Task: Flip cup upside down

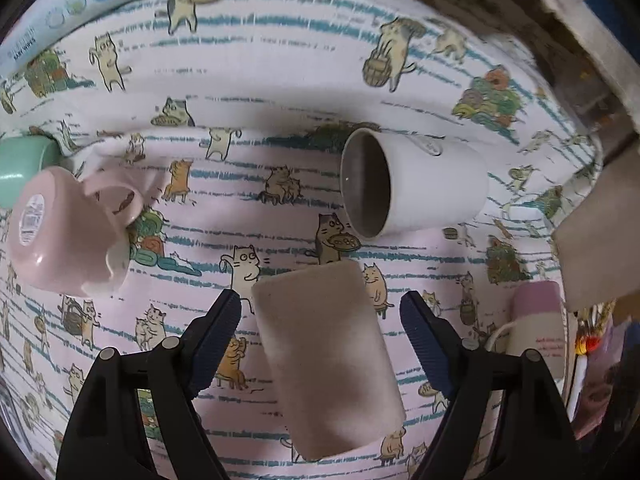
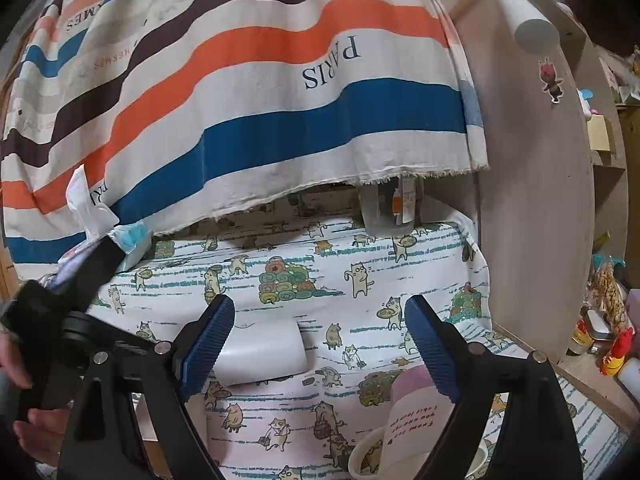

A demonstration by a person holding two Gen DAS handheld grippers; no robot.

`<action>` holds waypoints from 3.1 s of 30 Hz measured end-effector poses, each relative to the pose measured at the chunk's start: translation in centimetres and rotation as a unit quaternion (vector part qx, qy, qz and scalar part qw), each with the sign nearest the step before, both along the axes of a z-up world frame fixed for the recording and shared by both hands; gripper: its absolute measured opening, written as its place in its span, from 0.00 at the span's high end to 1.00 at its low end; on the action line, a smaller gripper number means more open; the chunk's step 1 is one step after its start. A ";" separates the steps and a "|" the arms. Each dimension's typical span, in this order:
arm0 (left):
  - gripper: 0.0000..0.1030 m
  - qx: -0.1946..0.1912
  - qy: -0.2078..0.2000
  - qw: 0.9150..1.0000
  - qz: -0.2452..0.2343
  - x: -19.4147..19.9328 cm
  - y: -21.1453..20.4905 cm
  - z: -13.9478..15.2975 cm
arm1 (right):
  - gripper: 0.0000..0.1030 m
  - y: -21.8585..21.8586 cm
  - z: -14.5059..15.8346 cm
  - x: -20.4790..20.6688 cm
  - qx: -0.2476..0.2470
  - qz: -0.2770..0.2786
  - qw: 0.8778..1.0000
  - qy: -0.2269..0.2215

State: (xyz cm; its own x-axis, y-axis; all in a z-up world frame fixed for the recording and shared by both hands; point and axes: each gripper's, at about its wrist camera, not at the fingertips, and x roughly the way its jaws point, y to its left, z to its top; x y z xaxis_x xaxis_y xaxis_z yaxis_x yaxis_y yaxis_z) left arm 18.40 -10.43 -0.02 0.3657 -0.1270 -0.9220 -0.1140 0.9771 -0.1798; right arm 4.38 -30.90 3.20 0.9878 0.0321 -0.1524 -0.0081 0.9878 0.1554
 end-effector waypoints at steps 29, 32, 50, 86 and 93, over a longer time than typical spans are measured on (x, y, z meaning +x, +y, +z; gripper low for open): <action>0.36 0.056 -0.156 0.986 -0.026 -4.8 1.2 3.5 | 0.14 2.4 -1.6 1.0 -0.056 -0.002 0.998 0.030; 0.36 0.066 -0.171 0.982 -0.043 -5.3 0.7 3.1 | 0.14 2.4 -1.7 1.1 -0.058 -0.004 0.998 0.033; 0.35 0.049 -0.258 0.962 -0.071 -4.9 1.4 2.0 | 0.14 2.6 -2.2 1.8 -0.074 -0.014 0.996 0.045; 0.00 0.109 -0.507 0.854 -0.045 -17.6 9.3 1.1 | 0.01 6.8 -2.3 1.6 -0.011 0.115 0.992 0.053; 0.00 0.100 -0.489 0.866 -0.032 -16.8 9.9 0.8 | 0.01 8.0 -3.7 1.7 -0.028 0.112 0.992 0.051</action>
State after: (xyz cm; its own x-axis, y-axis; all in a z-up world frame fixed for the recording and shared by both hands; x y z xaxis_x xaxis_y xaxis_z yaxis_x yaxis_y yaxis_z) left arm 1.55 -0.49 0.74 0.9821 -0.0485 -0.1820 0.0518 0.9986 0.0133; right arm 6.10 -22.86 -0.49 0.9358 0.2384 -0.2597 -0.2160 0.9699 0.1122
